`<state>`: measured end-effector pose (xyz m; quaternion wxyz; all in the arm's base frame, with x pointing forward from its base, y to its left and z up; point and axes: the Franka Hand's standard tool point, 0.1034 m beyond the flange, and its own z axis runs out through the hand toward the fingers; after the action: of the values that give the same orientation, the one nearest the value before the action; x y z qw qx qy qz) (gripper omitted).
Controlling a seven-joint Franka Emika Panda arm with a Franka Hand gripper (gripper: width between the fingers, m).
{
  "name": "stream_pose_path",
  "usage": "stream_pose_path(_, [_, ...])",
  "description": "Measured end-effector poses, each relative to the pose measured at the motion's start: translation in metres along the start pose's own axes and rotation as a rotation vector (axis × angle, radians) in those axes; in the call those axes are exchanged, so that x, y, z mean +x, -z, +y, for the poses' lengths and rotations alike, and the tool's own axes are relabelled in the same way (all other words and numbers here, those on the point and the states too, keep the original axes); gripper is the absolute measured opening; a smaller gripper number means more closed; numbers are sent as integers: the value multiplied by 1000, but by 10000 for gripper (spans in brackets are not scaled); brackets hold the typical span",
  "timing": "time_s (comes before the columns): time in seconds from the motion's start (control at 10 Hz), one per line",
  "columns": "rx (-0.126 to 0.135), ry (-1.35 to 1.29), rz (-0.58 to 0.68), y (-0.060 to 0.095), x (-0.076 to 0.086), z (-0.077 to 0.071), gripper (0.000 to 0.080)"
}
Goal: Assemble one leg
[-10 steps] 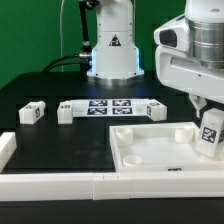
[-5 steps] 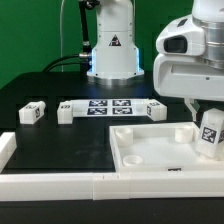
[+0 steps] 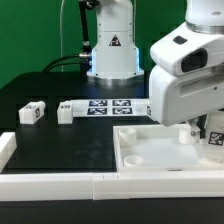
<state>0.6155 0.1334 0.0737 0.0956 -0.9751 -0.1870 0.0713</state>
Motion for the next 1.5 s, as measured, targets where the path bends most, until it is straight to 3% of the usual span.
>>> stream_pose_path(0.6, [-17,567,-8,-1,-1,2,648])
stream_pose_path(0.9, [-18,567,-6,-1,-1,2,630])
stream_pose_path(1.1, [-25,567,-9,-1,-1,6,297])
stream_pose_path(1.5, [-26,532,-7,0,-1,9,297])
